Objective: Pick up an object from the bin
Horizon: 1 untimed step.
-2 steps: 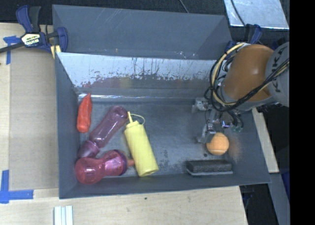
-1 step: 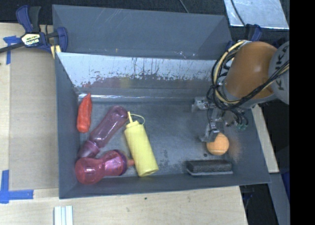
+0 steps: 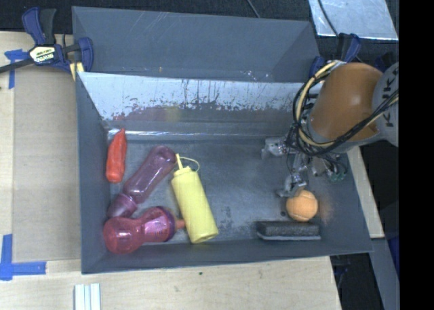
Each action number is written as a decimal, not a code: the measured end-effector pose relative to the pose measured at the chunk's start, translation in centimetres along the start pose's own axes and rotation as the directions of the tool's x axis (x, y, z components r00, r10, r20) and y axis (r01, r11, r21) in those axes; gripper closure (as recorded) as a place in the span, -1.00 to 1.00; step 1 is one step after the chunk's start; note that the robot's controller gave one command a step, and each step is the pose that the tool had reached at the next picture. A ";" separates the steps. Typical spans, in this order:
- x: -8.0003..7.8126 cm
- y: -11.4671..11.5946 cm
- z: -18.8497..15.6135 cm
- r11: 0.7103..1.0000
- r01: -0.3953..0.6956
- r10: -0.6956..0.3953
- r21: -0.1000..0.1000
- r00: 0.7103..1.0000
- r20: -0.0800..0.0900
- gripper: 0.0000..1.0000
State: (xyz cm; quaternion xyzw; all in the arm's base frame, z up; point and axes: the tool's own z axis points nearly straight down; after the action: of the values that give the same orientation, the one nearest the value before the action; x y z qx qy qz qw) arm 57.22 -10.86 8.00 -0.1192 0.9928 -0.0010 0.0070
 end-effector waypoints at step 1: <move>4.4 -3.4 0.4 0.994 -0.112 0.112 0.006 0.993 0.030 -1.00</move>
Offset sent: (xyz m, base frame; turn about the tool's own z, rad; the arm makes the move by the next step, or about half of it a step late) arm -0.0498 0.0761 -0.0100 -0.0501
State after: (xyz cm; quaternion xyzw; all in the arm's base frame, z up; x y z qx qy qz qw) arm 53.72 -15.23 7.60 -0.0631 0.9978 -0.0026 0.0222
